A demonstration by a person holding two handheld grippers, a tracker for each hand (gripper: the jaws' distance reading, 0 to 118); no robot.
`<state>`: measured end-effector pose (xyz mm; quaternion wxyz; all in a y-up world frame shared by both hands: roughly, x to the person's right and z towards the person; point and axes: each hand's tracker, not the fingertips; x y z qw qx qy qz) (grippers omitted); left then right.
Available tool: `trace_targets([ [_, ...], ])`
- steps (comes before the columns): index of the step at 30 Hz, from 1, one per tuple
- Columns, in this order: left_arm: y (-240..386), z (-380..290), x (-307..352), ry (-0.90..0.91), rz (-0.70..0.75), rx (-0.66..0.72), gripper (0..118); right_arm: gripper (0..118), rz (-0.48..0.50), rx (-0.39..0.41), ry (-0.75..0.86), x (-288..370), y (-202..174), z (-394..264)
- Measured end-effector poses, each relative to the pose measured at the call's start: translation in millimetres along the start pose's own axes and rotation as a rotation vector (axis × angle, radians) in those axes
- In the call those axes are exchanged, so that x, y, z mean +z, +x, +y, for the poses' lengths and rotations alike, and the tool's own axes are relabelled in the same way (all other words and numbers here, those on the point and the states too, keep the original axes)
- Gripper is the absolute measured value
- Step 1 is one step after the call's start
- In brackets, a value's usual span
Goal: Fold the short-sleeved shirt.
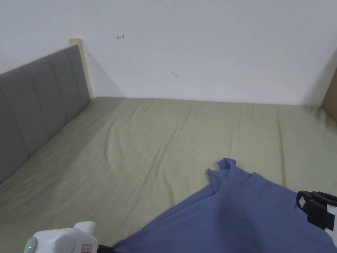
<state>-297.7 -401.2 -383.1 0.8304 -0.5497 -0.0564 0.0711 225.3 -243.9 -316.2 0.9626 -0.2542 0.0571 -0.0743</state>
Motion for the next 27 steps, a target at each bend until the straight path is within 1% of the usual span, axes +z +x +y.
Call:
trace_targets([
  [1, -1.9, -0.8, 5.1, 0.03, -0.039, -0.012, 0, 0, -0.005, 0.008, -0.01, -2.7, -0.8, -1.0],
  [2, -3.7, -1.0, 11.6, 0.057, -0.203, 0.011, 0, 0, -0.008, 0.017, -0.017, -5.8, -1.2, -2.0],
  [3, -0.3, -4.4, 18.9, 0.076, -0.256, 0.043, 0, 0, -0.007, 0.023, -0.023, -8.8, -1.0, -2.1],
  [4, 3.5, -5.4, 25.1, 0.085, -0.256, 0.035, 0, 0, -0.004, 0.029, -0.031, -13.0, 0.1, -2.2],
  [6, 12.4, -10.1, 41.6, 0.118, -0.197, -0.054, 0, 0, 0.004, 0.032, -0.048, -25.0, 1.3, 2.7],
  [7, 14.2, -8.0, 53.5, 0.205, -0.13, -0.077, 0, 0, 0.016, 0.025, -0.056, -34.0, 2.7, 8.4],
  [9, 13.1, -9.6, 71.1, 0.301, -0.175, -0.019, 0, 0, 0.056, 0.002, -0.065, -54.0, 5.9, 23.0],
  [11, 15.6, -10.8, 84.9, 0.414, -0.2, 0.038, 0, 0, 0.095, 0.006, -0.078, -84.4, 9.4, 42.7],
  [13, 21.5, -11.5, 95.1, 0.495, -0.192, 0.042, 0, 0, 0.106, 0.005, -0.108, -124.5, 14.5, 64.1],
  [14, 24.4, -10.1, 97.5, 0.521, -0.183, 0.033, 0, 1, 0.108, -0.002, -0.159, -150.0, 18.2, 74.2],
  [15, 27.2, -9.0, 99.2, 0.541, -0.177, 0.032, 0, 27, 0.121, -0.009, -0.213, -175.5, 22.7, 83.8],
  [16, 30.2, -8.9, 100.7, 0.551, -0.181, 0.034, 0, 67, 0.123, -0.007, -0.291, -208.3, 28.8, 92.3],
  [17, 31.8, -8.6, 101.6, 0.551, -0.187, 0.038, 0, 99, 0.114, 0.002, -0.371, -238.8, 34.4, 98.0],
  [18, 33.1, -8.1, 101.7, 0.549, -0.19, 0.042, 0, 104, 0.093, 0.01, -0.402, -262.1, 40.2, 100.3],
  [19, 34.3, -6.0, 99.7, 0.547, -0.188, 0.051, 0, 104, 0.057, 0.014, -0.407, -285.1, 46.8, 104.0],
  [21, 32.1, -5.2, 93.5, 0.519, -0.191, 0.08, 0, 104, -0.006, 0.028, -0.467, -327.1, 60.2, 109.0],
  [23, 27.6, -4.1, 85.9, 0.493, -0.187, 0.116, 0, 104, -0.036, 0.022, -0.554, -365.9, 75.3, 109.4],
  [24, 25.5, -4.8, 82.5, 0.489, -0.182, 0.126, 0, 104, -0.034, 0.031, -0.61, -382.9, 81.3, 105.8],
  [25, 23.7, -5.6, 79.4, 0.486, -0.173, 0.132, 0, 104, -0.03, 0.062, -0.658, -398.6, 84.0, 102.0],
  [27, 20.3, -4.6, 73.5, 0.464, -0.154, 0.145, 0, 104, -0.032, 0.175, -0.76, -425.1, 84.3, 92.0],
])
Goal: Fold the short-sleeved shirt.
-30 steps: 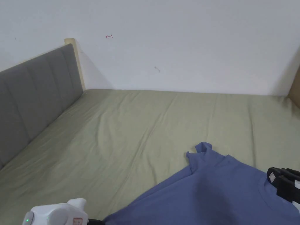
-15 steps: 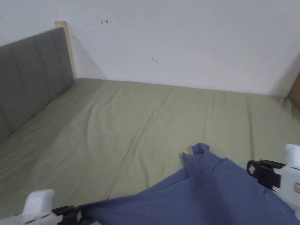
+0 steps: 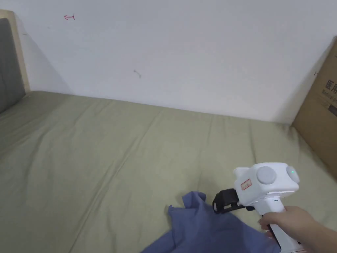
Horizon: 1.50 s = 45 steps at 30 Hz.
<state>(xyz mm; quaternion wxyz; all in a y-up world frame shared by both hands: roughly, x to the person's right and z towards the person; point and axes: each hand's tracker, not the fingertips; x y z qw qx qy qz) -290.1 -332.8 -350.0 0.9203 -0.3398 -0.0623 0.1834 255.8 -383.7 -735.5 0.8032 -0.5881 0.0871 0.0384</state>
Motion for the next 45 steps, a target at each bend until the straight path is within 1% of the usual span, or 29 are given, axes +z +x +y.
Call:
trace_targets([
  [2, -2.8, -1.1, -4.2, -0.026, 0.005, 0.018, 0, 100, -0.036, 0.105, -0.086, -19.2, -2.2, 1.0],
  [3, -2.9, -1.7, -5.4, -0.031, 0.01, 0.026, 0, 97, -0.072, 0.138, -0.122, -27.2, -2.7, -0.4],
  [4, -10.0, -3.9, -10.0, -0.043, 0.01, 0.034, 0, 94, -0.079, 0.153, -0.159, -32.2, -1.7, -1.7],
  [5, -9.4, -3.9, -11.5, -0.05, 0.012, 0.031, 0, 94, -0.047, 0.14, -0.147, -32.6, 0.0, -8.5],
  [6, -8.3, -3.8, -12.5, -0.056, 0.016, 0.025, 0, 92, -0.029, 0.116, -0.103, -24.6, 0.3, -9.3],
  [7, -6.8, -3.0, -13.1, -0.062, 0.019, 0.015, 0, 85, 0.001, 0.125, -0.077, -18.9, -0.6, -9.8],
  [8, -5.3, -2.0, -13.2, -0.065, 0.021, 0.005, 0, 66, -0.008, 0.136, -0.05, -10.2, -1.1, -12.8],
  [9, -4.0, -1.3, -13.1, -0.066, 0.022, -0.001, 0, 26, -0.006, 0.143, -0.015, -0.5, -0.9, -15.9],
  [10, -2.5, -0.4, -12.0, -0.065, 0.02, -0.004, 0, 1, -0.007, 0.14, -0.001, 7.7, -3.1, -20.9],
  [11, -0.5, 0.2, -9.8, -0.06, 0.016, -0.004, 0, 1, -0.023, 0.128, 0.049, 19.6, -3.6, -25.7],
  [13, -5.4, 1.0, -1.7, -0.04, 0.004, 0.002, 0, 1, 0.027, 0.088, 0.123, 48.8, -3.9, -36.2],
  [16, 2.3, 3.9, 12.4, -0.013, -0.015, 0.009, 0, 1, 0.047, 0.057, 0.241, 101.5, -3.3, -58.8],
  [19, 13.3, 9.3, 28.3, 0.025, -0.036, -0.008, 0, 1, 0.03, 0.033, 0.339, 161.3, 3.0, -83.3],
  [21, 22.2, 13.9, 39.7, 0.061, -0.048, -0.029, 0, 1, 0.021, -0.027, 0.407, 200.5, 11.4, -103.4],
  [24, 35.1, 24.8, 56.5, 0.162, -0.075, -0.061, 0, 1, 0.061, -0.164, 0.513, 253.9, 28.9, -141.4],
  [25, 40.3, 31.8, 60.5, 0.176, -0.07, -0.079, 0, 1, 0.068, -0.205, 0.555, 276.4, 24.9, -158.7],
  [27, 50.7, 48.4, 67.3, 0.213, -0.063, -0.124, 0, 1, 0.094, -0.264, 0.633, 307.3, 33.2, -182.9],
  [30, 68.3, 83.5, 75.7, 0.262, -0.089, -0.183, 0, 1, 0.052, -0.277, 0.722, 350.5, 40.5, -212.1],
  [33, 92.3, 123.0, 80.7, 0.301, -0.076, -0.287, 0, 1, 0.018, -0.274, 0.796, 388.5, 45.5, -229.3],
  [36, 117.9, 171.3, 85.7, 0.315, -0.114, -0.306, 0, 1, 0.009, -0.304, 0.851, 426.2, 48.8, -234.7],
  [38, 136.2, 206.3, 86.9, 0.325, -0.134, -0.306, 0, 1, -0.011, -0.303, 0.889, 447.5, 52.2, -230.1],
  [42, 165.3, 268.2, 77.5, 0.302, -0.11, -0.361, 0, 1, -0.04, -0.294, 0.951, 482.2, 55.0, -206.5],
  [44, 174.5, 296.8, 71.4, 0.292, -0.114, -0.354, 0, 1, -0.108, -0.286, 0.962, 494.9, 56.6, -183.2],
  [45, 178.4, 308.5, 68.7, 0.292, -0.113, -0.353, 0, 1, -0.113, -0.282, 0.962, 499.5, 58.5, -172.5],
])
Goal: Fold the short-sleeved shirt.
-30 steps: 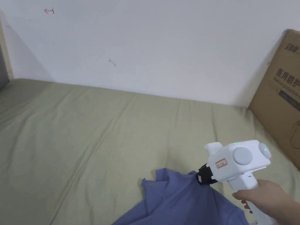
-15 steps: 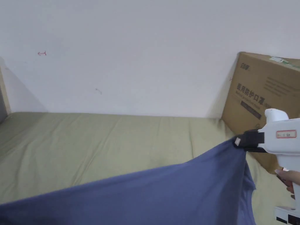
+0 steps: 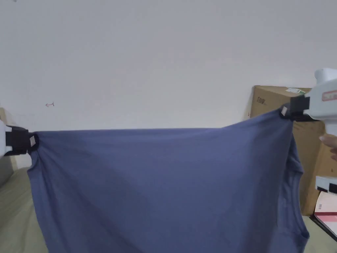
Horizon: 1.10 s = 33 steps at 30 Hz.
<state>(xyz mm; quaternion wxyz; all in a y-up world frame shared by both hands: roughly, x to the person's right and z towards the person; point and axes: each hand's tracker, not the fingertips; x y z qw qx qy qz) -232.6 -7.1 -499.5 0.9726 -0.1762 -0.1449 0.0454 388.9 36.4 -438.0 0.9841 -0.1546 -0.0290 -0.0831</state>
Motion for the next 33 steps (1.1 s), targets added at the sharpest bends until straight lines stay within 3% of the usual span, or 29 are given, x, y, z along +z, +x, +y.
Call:
trace_targets([
  [9, -11.9, 78.6, -62.5, 0.055, 0.011, -0.014, 0, 1, -0.034, -0.084, 0.112, -76.3, -16.3, 92.3],
  [16, -18.5, 117.2, -139.4, 0.113, 0.093, -0.056, 0, 1, -0.076, -0.049, 0.203, -146.9, -30.7, 135.2],
  [21, -16.4, 125.3, -200.3, 0.125, 0.13, -0.058, 0, 1, -0.149, 0.046, 0.205, -205.2, -36.4, 127.4],
  [26, -14.0, 66.5, -261.1, 0.04, 0.149, -0.078, 0, 1, -0.199, 0.035, 0.139, -265.7, -23.1, 55.3],
  [30, -20.9, -37.3, -293.5, -0.143, 0.126, -0.006, 0, 1, -0.195, -0.043, -0.029, -294.8, 2.6, -57.8],
  [33, -31.3, -138.9, -296.6, -0.298, 0.107, 0.072, 0, 1, -0.2, -0.152, -0.244, -295.2, 30.6, -178.1],
])
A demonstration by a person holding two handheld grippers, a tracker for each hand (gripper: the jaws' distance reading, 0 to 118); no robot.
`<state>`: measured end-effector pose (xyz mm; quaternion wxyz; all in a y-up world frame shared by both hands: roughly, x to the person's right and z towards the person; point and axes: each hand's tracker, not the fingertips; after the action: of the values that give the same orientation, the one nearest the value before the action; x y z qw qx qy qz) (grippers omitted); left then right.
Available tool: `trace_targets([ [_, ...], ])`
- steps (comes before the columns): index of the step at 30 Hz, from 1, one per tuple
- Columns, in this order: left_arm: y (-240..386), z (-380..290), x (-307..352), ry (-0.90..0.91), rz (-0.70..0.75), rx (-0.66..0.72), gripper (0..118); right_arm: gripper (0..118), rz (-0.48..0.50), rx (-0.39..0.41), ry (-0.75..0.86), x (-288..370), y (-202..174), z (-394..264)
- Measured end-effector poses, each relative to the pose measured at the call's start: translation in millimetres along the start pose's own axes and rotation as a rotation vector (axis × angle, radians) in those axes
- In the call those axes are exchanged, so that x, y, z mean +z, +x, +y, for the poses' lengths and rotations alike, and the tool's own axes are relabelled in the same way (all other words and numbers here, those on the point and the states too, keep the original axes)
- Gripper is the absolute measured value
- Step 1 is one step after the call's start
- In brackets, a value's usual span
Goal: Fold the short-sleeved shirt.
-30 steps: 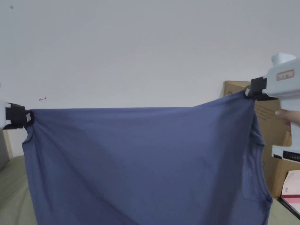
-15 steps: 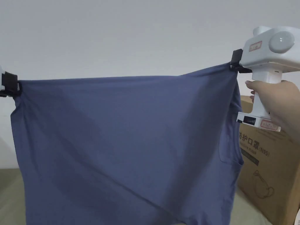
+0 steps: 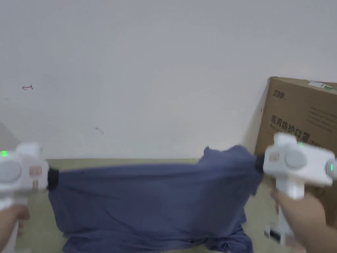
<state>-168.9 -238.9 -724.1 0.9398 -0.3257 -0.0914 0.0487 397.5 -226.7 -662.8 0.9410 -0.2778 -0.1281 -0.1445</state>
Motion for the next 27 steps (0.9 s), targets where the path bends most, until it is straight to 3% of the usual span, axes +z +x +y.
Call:
trace_targets([
  [3, -13.3, -94.5, -3.6, -0.179, -0.013, 0.037, 0, 1, -0.064, 0.035, -0.203, -13.9, 45.9, -99.8],
  [9, -44.3, -231.6, 57.3, -0.317, -0.036, 0.004, 0, 1, -0.037, 0.075, -0.352, 69.8, 116.7, -239.5],
  [11, -45.2, -267.8, 92.5, -0.358, -0.08, 0.003, 0, 1, 0.016, 0.113, -0.394, 108.8, 133.2, -265.4],
  [14, -46.0, -306.5, 141.9, -0.381, -0.083, -0.051, 0, 1, 0.016, 0.197, -0.439, 156.9, 147.4, -297.6],
  [20, -57.4, -354.7, 209.7, -0.396, -0.116, -0.026, 0, 1, 0.064, 0.157, -0.462, 234.9, 175.3, -344.0],
  [27, -44.9, -381.7, 244.2, -0.388, -0.11, -0.125, 1, 1, 0.056, 0.172, -0.484, 261.9, 182.0, -359.2],
])
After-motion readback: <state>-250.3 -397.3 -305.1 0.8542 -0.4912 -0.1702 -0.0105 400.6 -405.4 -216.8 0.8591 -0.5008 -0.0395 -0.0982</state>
